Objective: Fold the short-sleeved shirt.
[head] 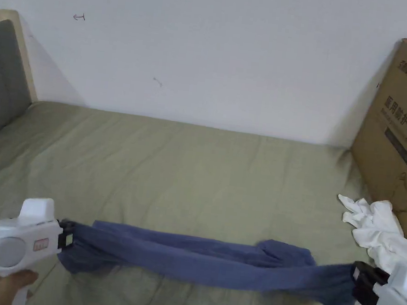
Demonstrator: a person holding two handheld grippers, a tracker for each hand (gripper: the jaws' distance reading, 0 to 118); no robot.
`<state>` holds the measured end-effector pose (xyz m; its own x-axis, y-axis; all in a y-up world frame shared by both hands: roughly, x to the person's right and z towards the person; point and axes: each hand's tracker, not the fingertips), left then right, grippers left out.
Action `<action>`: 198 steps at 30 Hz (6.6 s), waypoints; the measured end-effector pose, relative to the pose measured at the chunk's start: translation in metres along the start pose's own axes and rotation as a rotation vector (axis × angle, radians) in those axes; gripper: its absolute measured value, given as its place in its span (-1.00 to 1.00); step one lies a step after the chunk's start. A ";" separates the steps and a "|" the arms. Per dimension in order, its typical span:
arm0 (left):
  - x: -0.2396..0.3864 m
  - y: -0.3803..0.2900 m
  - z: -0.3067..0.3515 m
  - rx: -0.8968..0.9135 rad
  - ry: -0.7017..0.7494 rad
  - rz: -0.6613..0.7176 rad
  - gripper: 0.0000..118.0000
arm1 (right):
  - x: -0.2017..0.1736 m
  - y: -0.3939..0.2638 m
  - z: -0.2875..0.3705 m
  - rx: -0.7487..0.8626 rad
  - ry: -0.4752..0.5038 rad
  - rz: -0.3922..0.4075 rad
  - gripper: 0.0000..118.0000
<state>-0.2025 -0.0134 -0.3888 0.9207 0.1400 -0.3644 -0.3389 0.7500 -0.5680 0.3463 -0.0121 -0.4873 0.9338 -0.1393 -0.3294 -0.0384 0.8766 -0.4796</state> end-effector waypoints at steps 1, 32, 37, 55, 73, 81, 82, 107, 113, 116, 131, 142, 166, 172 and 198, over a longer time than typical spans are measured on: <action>-0.004 -0.014 0.005 -0.002 -0.002 0.002 -0.97 | 0.000 -0.013 0.009 -0.029 0.000 -0.010 -0.98; -0.055 -0.208 0.066 -0.364 0.105 0.035 -0.96 | 0.007 -0.184 0.113 -0.584 -0.122 -0.082 -0.98; -0.041 -0.204 0.067 -0.375 0.158 0.034 -0.42 | 0.001 -0.189 0.101 -0.654 -0.148 -0.081 -0.96; 0.060 -0.093 0.193 0.400 0.031 -0.080 0.72 | -0.077 -0.010 0.183 0.186 -0.120 0.101 0.50; 0.110 -0.095 0.216 0.643 -0.029 -0.196 -1.00 | -0.123 -0.003 0.194 0.356 -0.144 0.202 -1.00; 0.100 -0.092 0.202 0.532 -0.060 -0.177 -1.00 | -0.122 -0.002 0.195 0.343 -0.131 0.180 -1.00; 0.097 -0.094 0.199 0.525 -0.059 -0.177 -1.00 | -0.122 -0.002 0.195 0.342 -0.131 0.179 -1.00; -0.046 -0.200 0.087 -0.288 0.101 0.085 0.45 | -0.096 -0.037 0.163 0.162 -0.132 0.149 -1.00; -0.045 -0.203 0.074 -0.345 0.074 0.044 -0.86 | -0.081 -0.052 0.162 0.112 -0.151 0.119 -1.00; -0.043 -0.204 0.076 -0.363 0.064 0.045 -0.92 | -0.065 -0.065 0.163 0.066 -0.165 0.083 -1.00; -0.032 -0.191 0.097 -0.284 0.055 0.011 -0.94 | -0.025 -0.188 0.119 -0.503 -0.182 -0.002 0.47; -0.031 -0.189 0.096 -0.284 0.052 0.018 -0.94 | -0.024 -0.203 0.110 -0.563 -0.126 -0.052 -0.90; -0.012 -0.083 0.004 -0.165 0.107 -0.038 -0.94 | 0.001 -0.076 -0.003 -0.348 -0.120 0.013 -0.91; 0.001 -0.090 -0.071 -0.339 0.171 -0.117 -0.94 | 0.012 -0.099 -0.061 -0.489 -0.176 -0.024 -0.90; 0.089 -0.018 0.155 0.496 -0.014 -0.069 0.44 | -0.079 0.045 0.144 0.370 -0.185 0.154 0.46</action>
<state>-0.0848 0.0851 -0.2964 0.9414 0.0848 -0.3265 -0.1469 0.9744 -0.1704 0.3226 0.1049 -0.3657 0.9765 0.0613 -0.2067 -0.0839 0.9912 -0.1021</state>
